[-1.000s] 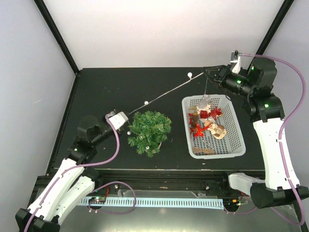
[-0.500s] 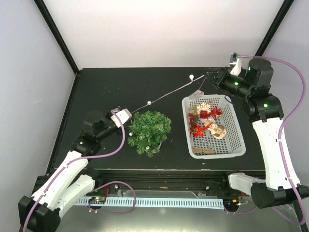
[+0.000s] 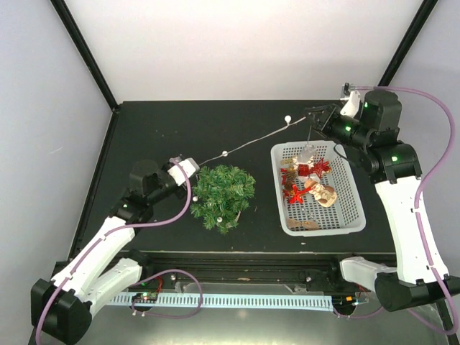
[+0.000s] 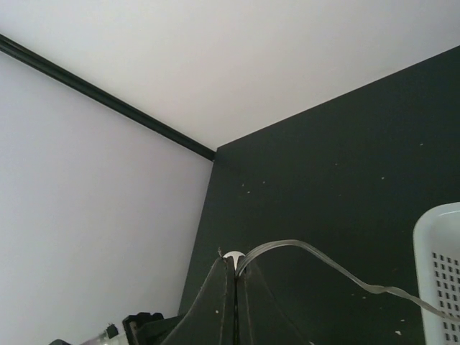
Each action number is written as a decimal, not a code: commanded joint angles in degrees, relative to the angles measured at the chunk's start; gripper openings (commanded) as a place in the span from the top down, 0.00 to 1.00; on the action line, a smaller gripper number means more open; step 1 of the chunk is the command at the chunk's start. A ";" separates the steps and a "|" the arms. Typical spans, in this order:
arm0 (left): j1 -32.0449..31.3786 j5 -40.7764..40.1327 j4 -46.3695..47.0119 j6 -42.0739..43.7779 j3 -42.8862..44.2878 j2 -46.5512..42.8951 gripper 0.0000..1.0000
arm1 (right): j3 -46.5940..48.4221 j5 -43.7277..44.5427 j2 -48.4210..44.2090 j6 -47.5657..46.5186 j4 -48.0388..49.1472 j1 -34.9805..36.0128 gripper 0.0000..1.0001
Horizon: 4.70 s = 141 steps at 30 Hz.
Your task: Decorate the small christmas tree
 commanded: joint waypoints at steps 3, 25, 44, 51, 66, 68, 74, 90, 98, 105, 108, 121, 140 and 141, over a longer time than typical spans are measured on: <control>0.56 0.67 1.29 0.08 4.46 1.97 0.98 | 1.36 4.42 -2.20 -4.57 -3.53 0.36 0.99; 0.47 13.54 -2.13 -0.16 6.69 5.07 0.58 | 0.82 5.78 -4.65 -6.48 -6.98 0.48 0.99; 3.78 1.61 -1.07 2.52 8.66 6.44 0.42 | 3.33 9.77 -5.87 -12.42 -12.11 2.74 0.99; 4.79 -1.32 -2.30 2.57 10.50 6.60 0.35 | 5.79 19.96 -7.22 -16.42 -18.28 9.88 0.99; 7.97 -4.25 -6.49 0.53 18.14 8.34 0.23 | 0.37 42.46 -11.21 -15.08 -28.37 31.79 0.99; 8.20 -4.25 -7.48 0.20 20.24 8.37 0.22 | 0.61 45.71 -10.19 -14.16 -29.49 37.20 0.99; 8.37 -3.21 -12.93 -1.03 29.89 8.30 0.19 | 6.91 56.52 -1.79 -9.18 -35.57 57.50 0.99; 8.29 32.52 -45.90 6.64 50.69 7.91 0.18 | 16.35 52.15 8.35 -9.47 -37.65 69.57 0.99; 2.60 46.27 -58.51 15.06 40.63 5.90 0.33 | 19.31 50.75 8.40 -9.38 -35.93 69.57 0.99; -5.25 44.43 -61.07 17.56 33.27 4.02 0.42 | 22.96 50.04 10.91 -9.03 -35.86 69.61 0.99; -6.86 43.46 -56.55 13.49 29.60 3.61 0.39 | 24.74 49.53 12.19 -9.03 -35.45 69.60 0.99; -13.18 35.77 -21.14 -16.38 17.52 4.62 0.30 | 27.73 48.89 14.84 -7.56 -35.11 69.60 0.99; -22.77 29.40 -1.44 -26.53 16.64 12.86 0.33 | 25.43 48.89 14.10 -6.38 -33.53 69.56 0.99; -22.81 29.55 -1.40 -26.53 16.79 12.98 0.38 | 25.36 48.89 14.10 -6.45 -33.40 69.60 0.99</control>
